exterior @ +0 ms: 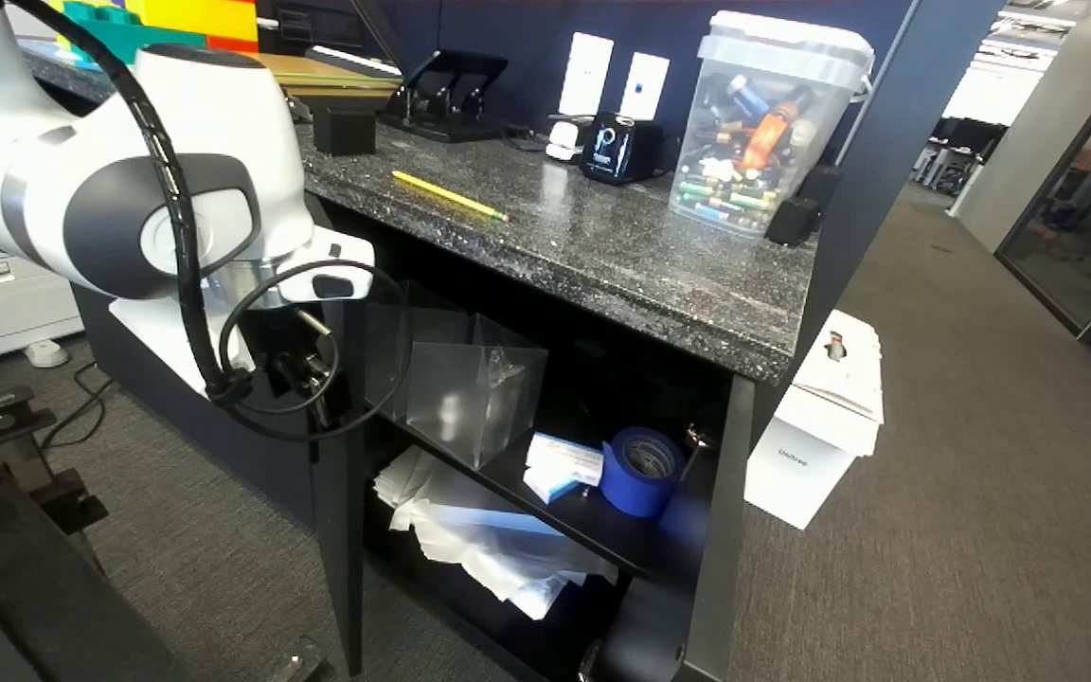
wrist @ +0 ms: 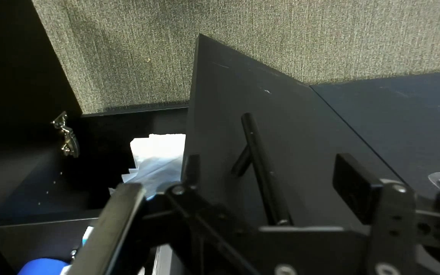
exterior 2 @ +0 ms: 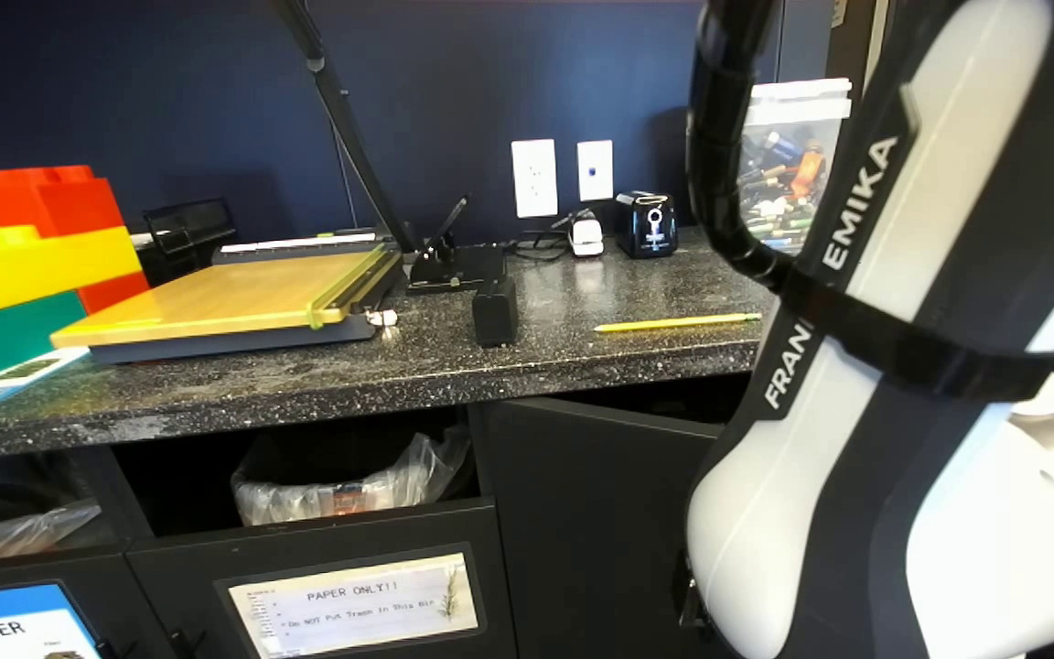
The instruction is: Open the left cabinet door
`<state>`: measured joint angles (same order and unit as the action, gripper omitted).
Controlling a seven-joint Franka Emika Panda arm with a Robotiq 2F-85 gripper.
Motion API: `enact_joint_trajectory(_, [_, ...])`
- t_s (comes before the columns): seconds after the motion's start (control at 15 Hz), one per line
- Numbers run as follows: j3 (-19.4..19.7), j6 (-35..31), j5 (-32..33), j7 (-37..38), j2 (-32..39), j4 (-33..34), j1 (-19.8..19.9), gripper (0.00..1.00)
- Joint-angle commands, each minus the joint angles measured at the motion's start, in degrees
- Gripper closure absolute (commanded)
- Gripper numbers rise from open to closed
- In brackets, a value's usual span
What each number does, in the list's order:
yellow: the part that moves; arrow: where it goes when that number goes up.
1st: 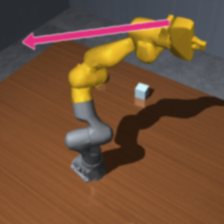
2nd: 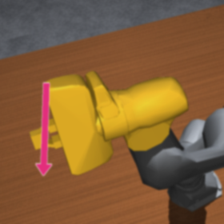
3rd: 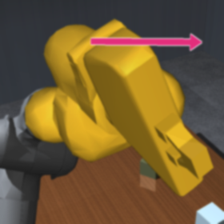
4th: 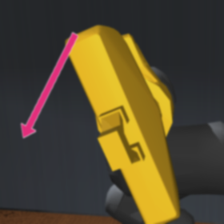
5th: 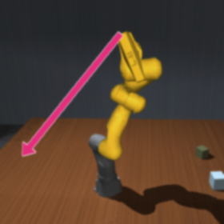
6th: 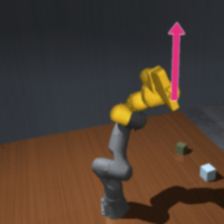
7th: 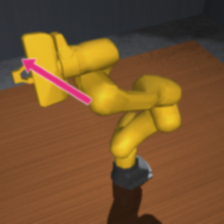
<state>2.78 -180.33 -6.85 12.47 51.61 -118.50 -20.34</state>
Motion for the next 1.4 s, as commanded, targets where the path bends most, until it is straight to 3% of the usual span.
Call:
enact_joint_trajectory(0.0, [6.0,11.5,-1.8,3.7,-11.3,-7.7,-6.4,0.00])
enact_joint_trajectory(0.6, [7.8,9.5,-2.8,5.5,-11.2,-8.6,-9.1,0.00])
enact_joint_trajectory(0.87, [7.0,10.4,-2.5,5.3,-11.3,-8.8,-8.5,0.00])
enact_joint_trajectory(1.07, [11.0,23.4,1.9,11.0,-18.2,-12.9,-12.5,0.00])
enact_joint_trajectory(1.33, [7.5,42.7,7.6,16.2,-30.5,-18.7,-10.6,0.00])
